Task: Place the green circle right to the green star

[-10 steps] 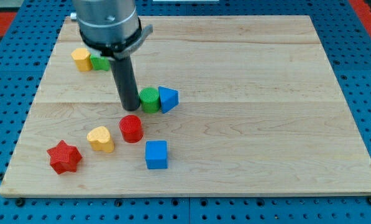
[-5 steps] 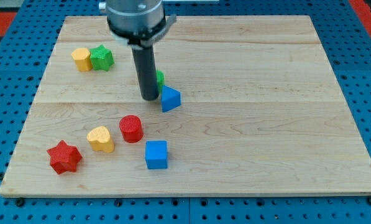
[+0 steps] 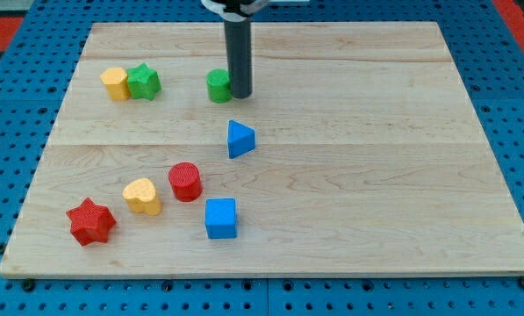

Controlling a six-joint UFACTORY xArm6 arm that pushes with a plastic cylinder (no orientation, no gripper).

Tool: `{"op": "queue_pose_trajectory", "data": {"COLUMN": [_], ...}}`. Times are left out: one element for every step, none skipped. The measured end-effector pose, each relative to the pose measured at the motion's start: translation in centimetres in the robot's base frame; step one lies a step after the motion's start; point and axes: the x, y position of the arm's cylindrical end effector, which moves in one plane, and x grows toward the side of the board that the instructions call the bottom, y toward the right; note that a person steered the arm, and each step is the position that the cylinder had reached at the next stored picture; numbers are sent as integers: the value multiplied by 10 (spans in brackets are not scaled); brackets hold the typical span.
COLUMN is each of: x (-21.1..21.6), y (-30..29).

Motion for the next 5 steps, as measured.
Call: {"op": "queue_pose_trajectory", "data": {"x": [-1,-1,-14,-44,-46], "y": [-46,-45,-2,-8,-34]}}
